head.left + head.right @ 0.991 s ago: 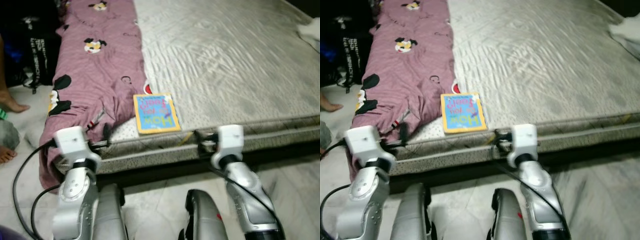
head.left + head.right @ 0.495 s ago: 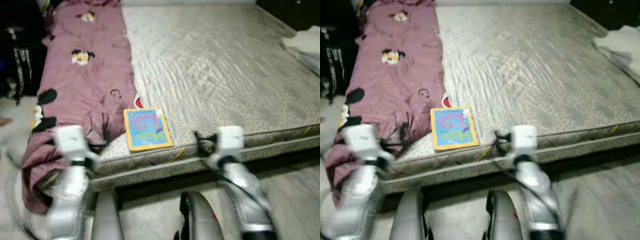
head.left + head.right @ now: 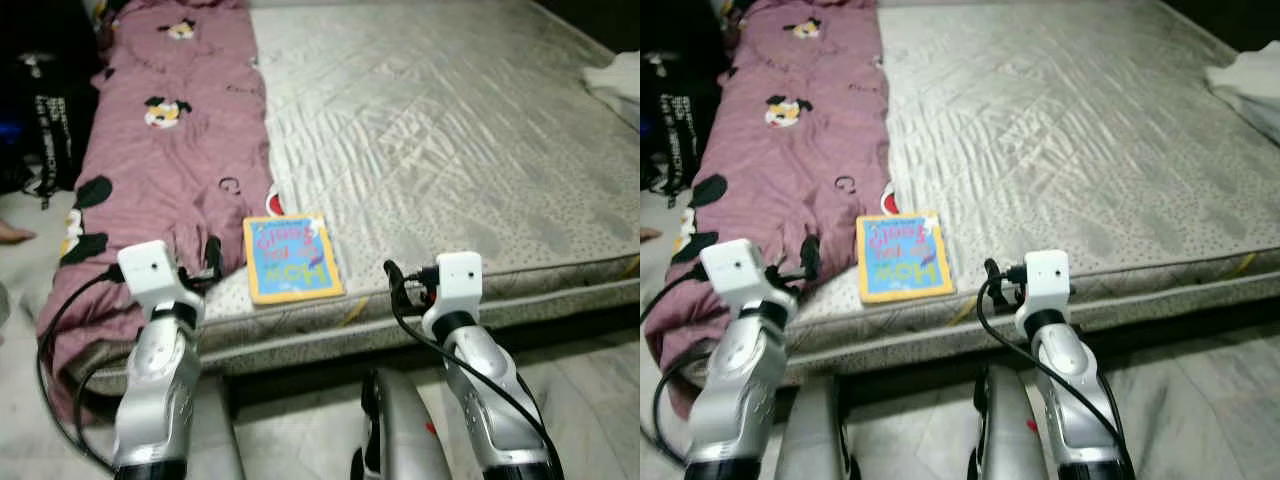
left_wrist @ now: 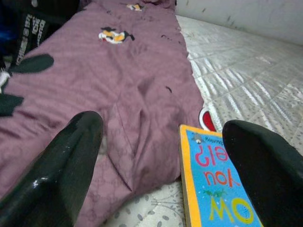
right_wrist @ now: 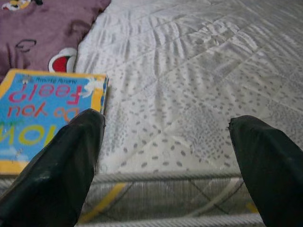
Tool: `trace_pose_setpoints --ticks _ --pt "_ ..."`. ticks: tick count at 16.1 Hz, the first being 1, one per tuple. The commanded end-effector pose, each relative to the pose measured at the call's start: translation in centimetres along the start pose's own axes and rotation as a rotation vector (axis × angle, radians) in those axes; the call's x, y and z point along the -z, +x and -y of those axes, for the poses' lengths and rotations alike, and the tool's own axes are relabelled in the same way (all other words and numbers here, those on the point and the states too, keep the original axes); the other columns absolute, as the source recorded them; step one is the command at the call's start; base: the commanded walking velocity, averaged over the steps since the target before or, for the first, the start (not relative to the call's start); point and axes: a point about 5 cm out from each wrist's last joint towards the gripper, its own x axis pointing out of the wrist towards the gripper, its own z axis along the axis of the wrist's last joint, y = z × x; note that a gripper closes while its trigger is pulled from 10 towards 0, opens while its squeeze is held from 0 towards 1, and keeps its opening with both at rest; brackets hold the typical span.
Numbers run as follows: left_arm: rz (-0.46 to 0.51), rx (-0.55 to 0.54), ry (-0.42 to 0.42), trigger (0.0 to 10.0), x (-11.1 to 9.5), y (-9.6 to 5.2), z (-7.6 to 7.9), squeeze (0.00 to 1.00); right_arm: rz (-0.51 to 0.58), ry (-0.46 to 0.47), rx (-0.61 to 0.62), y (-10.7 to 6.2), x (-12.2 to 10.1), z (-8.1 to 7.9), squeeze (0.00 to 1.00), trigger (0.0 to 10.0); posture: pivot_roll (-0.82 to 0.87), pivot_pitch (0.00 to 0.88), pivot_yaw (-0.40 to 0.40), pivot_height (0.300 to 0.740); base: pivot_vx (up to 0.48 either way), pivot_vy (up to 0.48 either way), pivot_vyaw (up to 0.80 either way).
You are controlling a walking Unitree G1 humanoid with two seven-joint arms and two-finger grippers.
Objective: Clean up the room
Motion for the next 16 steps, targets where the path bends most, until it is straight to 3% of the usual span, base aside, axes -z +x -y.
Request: trace_pose_setpoints --ticks 1,4,5,9,16 --pt "-0.014 -0.024 -0.002 10.0 0.5 0.5 0.0 0.00 0.016 -0.010 0.003 -0.4 -0.4 0.4 0.00 10.0 -0.03 0.077 -0.037 0.508 0.000 0.000 0.00" --pt "-0.053 -0.067 -0.045 10.0 1.6 2.0 -0.2 0.00 -0.003 -0.036 0.032 -0.8 -0.3 1.8 0.00 10.0 -0.06 0.083 -0.051 0.508 0.000 0.000 0.00" --pt "-0.080 -0.082 -0.062 10.0 2.2 2.9 -0.1 0.00 -0.015 -0.071 0.055 -1.5 -0.3 3.3 0.00 10.0 -0.09 0.094 -0.057 0.508 0.000 0.000 0.00" --pt "-0.151 -0.085 -0.079 10.0 3.6 4.8 -0.3 0.00 -0.048 -0.140 0.123 -3.3 -0.2 5.9 0.00 10.0 -0.14 0.117 -0.066 0.508 0.000 0.000 0.00" --pt "-0.248 -0.025 -0.136 10.0 5.3 6.1 1.3 0.00 -0.057 -0.186 0.118 -4.5 -0.7 6.5 0.00 10.0 -0.18 0.135 -0.083 0.508 0.000 0.000 0.00"
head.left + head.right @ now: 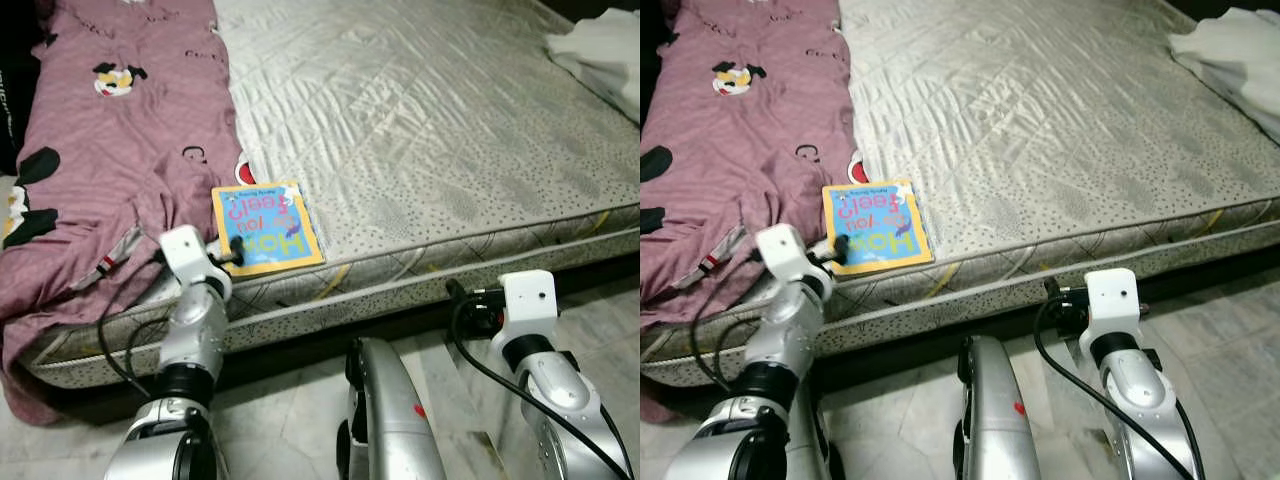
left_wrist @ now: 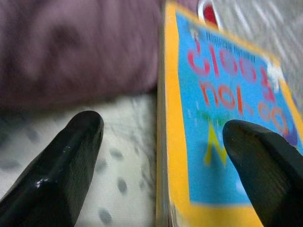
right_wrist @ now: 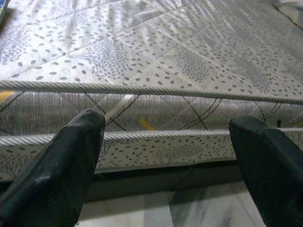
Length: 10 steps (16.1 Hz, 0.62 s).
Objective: Clean up the room
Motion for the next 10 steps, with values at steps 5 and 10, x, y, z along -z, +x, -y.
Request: trace_pose_setpoints --ticks 5,10 --pt "-0.142 -0.006 -0.101 10.0 3.1 -0.2 -0.7 0.00 0.012 -0.024 0.002 0.1 -0.6 0.3 0.00 10.0 -0.19 0.127 -0.086 0.508 0.000 0.000 0.00" --pt "-0.207 0.074 -0.205 10.0 2.4 0.8 -0.2 0.00 0.033 -0.051 0.033 0.2 -1.3 1.2 0.00 10.0 -0.24 0.106 -0.086 0.508 0.000 0.000 0.00"
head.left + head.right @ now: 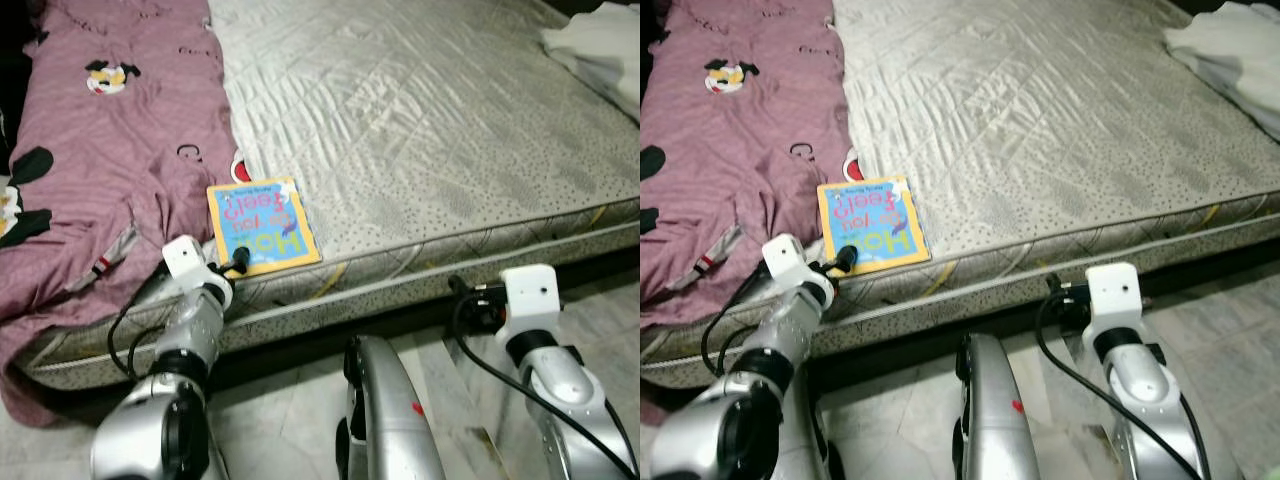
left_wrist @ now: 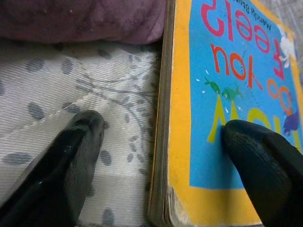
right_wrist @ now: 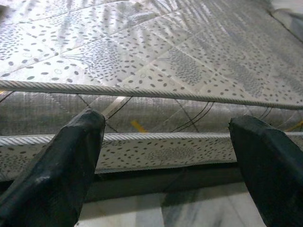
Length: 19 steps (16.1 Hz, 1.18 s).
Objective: Clean up the room
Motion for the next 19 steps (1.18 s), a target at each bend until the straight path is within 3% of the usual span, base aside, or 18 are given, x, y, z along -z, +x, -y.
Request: trace_pose_setpoints --ticks 1,4,6,7,8,9,11,13,19 --pt "-0.094 0.042 -0.057 10.0 1.8 0.0 0.7 0.00 0.025 -0.024 0.029 -0.1 -0.9 0.8 0.00 10.0 -0.25 0.100 -0.088 0.508 0.000 0.000 0.00" --pt "-0.148 0.132 -0.134 10.0 2.2 0.2 2.2 0.00 0.037 -0.035 0.034 -0.1 -1.4 1.1 0.00 10.0 -0.26 0.087 -0.094 0.508 0.000 0.000 0.00" --pt "-0.172 0.192 -0.105 10.0 2.3 0.3 3.1 0.00 0.051 -0.045 0.033 0.3 -1.7 1.2 0.00 10.0 -0.27 0.076 -0.095 0.508 0.000 0.000 0.00" --pt "-0.175 0.221 -0.125 0.0 2.3 0.3 3.5 0.00 0.058 -0.047 0.037 0.6 -2.0 1.3 0.00 10.0 -0.27 0.068 -0.094 0.508 0.000 0.000 0.00" --pt "-0.162 0.257 -0.133 0.0 2.1 0.3 3.8 0.00 0.069 -0.049 0.045 0.9 -2.3 1.4 0.00 10.0 -0.27 0.063 -0.093 0.508 0.000 0.000 0.00" --pt "-0.167 0.257 -0.194 0.0 2.5 0.1 3.1 0.00 0.100 -0.046 0.040 1.3 -3.3 1.2 0.00 10.0 -0.27 0.057 -0.089 0.508 0.000 0.000 0.00" --pt "-0.175 0.193 -0.215 0.0 2.9 -0.2 1.6 0.00 0.136 -0.065 0.032 1.8 -4.1 1.0 0.00 10.0 -0.27 0.044 -0.084 0.508 0.000 0.000 0.00" --pt "-0.151 0.210 -0.245 0.0 2.3 0.1 2.0 0.00 0.130 -0.063 0.036 2.1 -3.9 1.0 0.00 10.0 -0.26 0.030 -0.082 0.508 0.000 0.000 0.00" --pt "-0.145 0.186 -0.220 0.0 2.0 0.1 1.6 0.00 0.156 -0.062 0.018 3.2 -4.3 0.4 0.00 10.0 -0.24 0.003 -0.082 0.508 0.000 0.000 0.00"
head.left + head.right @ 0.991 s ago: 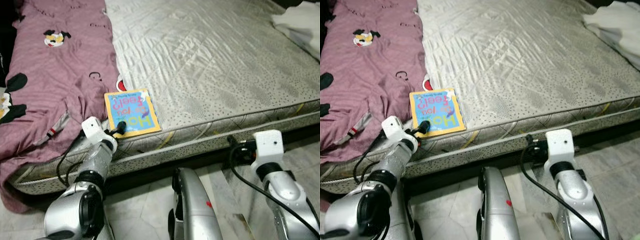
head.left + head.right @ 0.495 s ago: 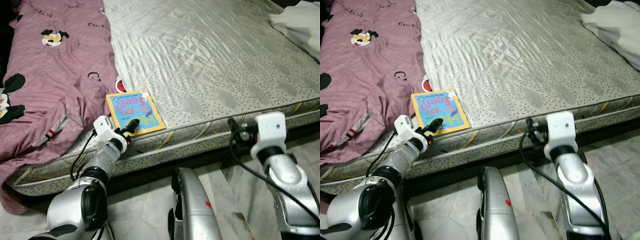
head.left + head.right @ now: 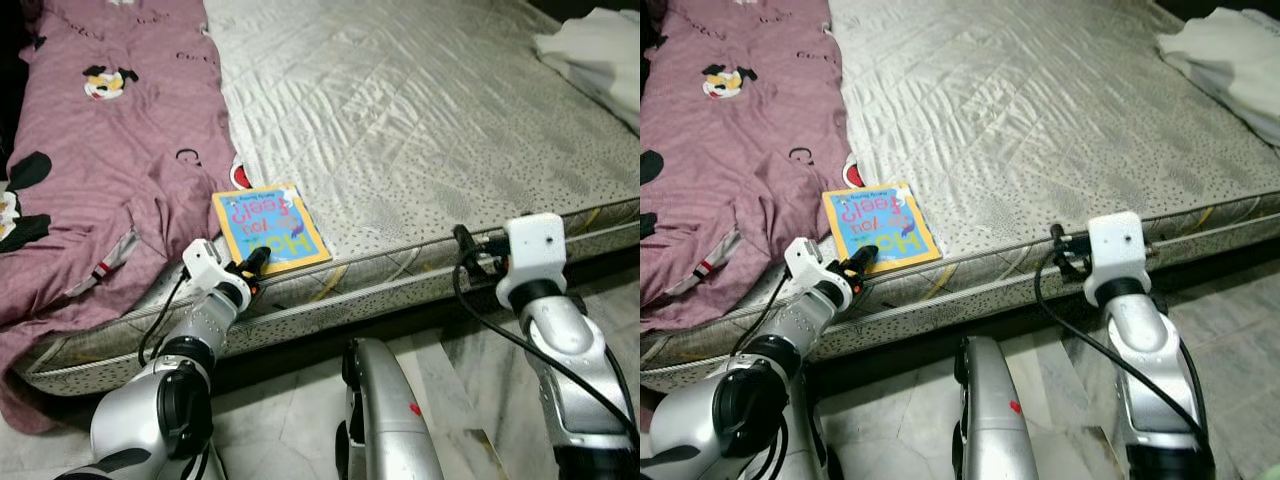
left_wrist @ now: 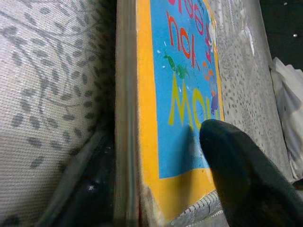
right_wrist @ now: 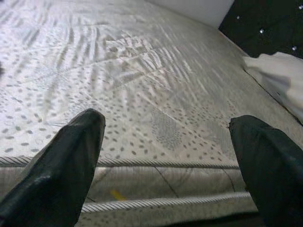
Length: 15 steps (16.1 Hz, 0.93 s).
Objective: Clean up the room
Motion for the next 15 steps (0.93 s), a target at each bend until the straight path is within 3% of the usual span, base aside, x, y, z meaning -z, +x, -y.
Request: trace_pose_setpoints --ticks 1,8,10,15 --pt "-0.037 -0.022 0.021 0.0 0.7 0.0 -0.2 0.00 -0.001 0.001 -0.012 0.2 0.1 -0.2 0.00 10.0 -0.24 0.000 -0.081 0.508 0.000 0.000 0.00" --pt "0.016 -0.070 0.050 0.0 -0.5 -0.2 -0.8 0.00 0.017 0.065 -0.087 0.6 0.1 -2.1 0.00 10.0 -0.22 0.000 -0.067 0.508 0.000 0.000 0.00" --pt "0.086 -0.074 0.045 0.0 -1.9 -0.2 -0.7 0.00 0.020 0.110 -0.111 0.8 0.0 -2.9 0.00 10.0 -0.20 0.000 -0.059 0.508 0.000 0.000 0.00" --pt "0.233 -0.031 0.178 0.0 -6.1 -0.6 -0.5 0.00 0.002 0.247 -0.164 2.0 0.5 -6.7 0.00 10.0 -0.07 0.000 -0.018 0.508 0.000 0.000 0.00"
